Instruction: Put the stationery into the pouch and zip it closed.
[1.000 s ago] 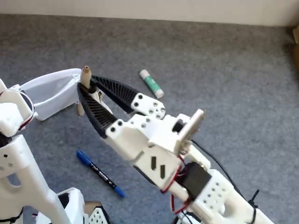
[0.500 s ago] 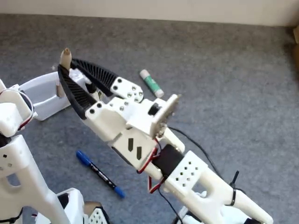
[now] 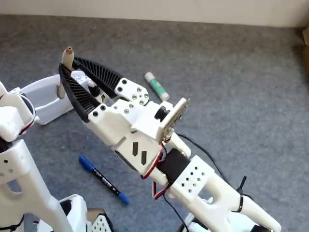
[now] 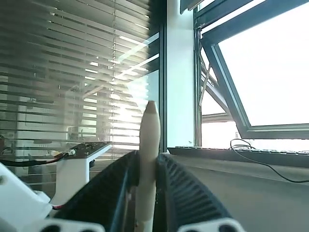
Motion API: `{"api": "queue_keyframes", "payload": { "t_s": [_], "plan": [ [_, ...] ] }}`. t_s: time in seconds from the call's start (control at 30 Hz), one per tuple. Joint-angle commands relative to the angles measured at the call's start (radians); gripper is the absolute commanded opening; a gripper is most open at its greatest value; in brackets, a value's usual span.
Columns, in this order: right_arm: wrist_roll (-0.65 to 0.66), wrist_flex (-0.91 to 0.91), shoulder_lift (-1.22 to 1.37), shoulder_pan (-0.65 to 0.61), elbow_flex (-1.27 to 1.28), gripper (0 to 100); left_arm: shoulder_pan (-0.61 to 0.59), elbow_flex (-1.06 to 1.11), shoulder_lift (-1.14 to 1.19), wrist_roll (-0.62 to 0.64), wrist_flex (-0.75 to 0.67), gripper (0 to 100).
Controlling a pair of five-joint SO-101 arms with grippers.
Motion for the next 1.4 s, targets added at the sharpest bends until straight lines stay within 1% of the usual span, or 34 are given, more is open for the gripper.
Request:
{"api": "queue_keyframes", "payload": {
  "t_s": [0.0, 0.07, 0.2, 0.37, 0.97, 1.2, 1.37],
  "plan": [
    [-0.008, -0.039, 0.001, -0.005, -0.071, 0.3, -0.010, 0.028, 0.012, 0.009, -0.006, 1],
    [-0.005, -0.081, 0.013, -0.004, -0.071, 0.3, -0.010, 0.028, 0.012, 0.009, -0.006, 1],
    [-0.005, -0.170, 0.094, 0.048, -0.071, 0.3, -0.010, 0.028, 0.012, 0.009, -0.006, 1],
    [-0.005, -0.263, 0.196, 0.074, -0.071, 0.3, -0.010, 0.028, 0.012, 0.009, -0.006, 1],
    [-0.009, -0.257, 0.239, 0.070, -0.035, 0.3, -0.010, 0.028, 0.016, 0.009, -0.006, 1],
    [-0.003, -0.257, 0.239, -0.013, 0.042, 0.4, -0.010, 0.028, 0.016, 0.009, -0.006, 1],
    [-0.002, -0.257, 0.240, -0.016, 0.048, 0.4, -0.010, 0.028, 0.016, 0.009, -0.006, 1]
  ]
}}
